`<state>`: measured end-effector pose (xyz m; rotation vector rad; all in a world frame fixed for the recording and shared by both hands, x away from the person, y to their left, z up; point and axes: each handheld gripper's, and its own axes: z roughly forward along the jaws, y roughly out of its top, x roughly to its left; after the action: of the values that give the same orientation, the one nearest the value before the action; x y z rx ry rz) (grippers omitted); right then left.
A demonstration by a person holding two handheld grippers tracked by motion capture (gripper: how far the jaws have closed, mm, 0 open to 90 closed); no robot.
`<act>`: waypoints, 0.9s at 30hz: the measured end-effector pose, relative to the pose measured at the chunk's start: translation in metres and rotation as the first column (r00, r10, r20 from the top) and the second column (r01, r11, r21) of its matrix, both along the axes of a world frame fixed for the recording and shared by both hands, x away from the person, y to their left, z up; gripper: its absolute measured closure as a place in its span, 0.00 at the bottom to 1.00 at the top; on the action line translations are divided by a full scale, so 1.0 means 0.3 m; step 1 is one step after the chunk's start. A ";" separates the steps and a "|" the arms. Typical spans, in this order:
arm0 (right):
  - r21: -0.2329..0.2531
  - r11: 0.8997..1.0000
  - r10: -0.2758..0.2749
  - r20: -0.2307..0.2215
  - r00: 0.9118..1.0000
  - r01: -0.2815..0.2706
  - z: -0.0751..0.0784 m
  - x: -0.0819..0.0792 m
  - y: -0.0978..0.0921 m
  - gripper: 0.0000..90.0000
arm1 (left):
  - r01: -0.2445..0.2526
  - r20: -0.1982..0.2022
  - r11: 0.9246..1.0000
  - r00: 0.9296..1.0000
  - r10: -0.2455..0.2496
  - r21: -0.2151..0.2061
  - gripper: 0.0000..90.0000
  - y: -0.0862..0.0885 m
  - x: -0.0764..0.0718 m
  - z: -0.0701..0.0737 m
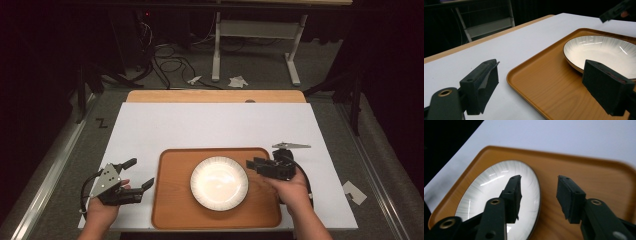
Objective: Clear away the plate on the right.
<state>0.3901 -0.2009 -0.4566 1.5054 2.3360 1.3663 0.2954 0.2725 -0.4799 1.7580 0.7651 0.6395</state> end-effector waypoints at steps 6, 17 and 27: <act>-0.052 0.997 -0.039 0.173 0.984 0.049 0.079 -0.034 -0.094 0.40 | -0.002 -0.004 1.000 1.000 0.002 -0.006 0.16 0.000 0.001 -0.003; -0.079 0.983 -0.138 0.297 0.945 0.168 0.048 -0.142 -0.263 0.00 | 0.006 -0.019 1.000 1.000 -0.006 0.015 0.16 -0.015 0.004 -0.009; -0.099 0.986 -0.092 0.329 0.940 0.131 0.006 -0.153 -0.277 0.00 | 0.009 -0.026 1.000 1.000 -0.009 0.023 0.16 -0.025 0.007 -0.013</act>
<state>0.3440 -0.2840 -0.4547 1.2497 2.0589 1.3049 0.2973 0.2650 -0.4839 1.7932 0.7696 0.6231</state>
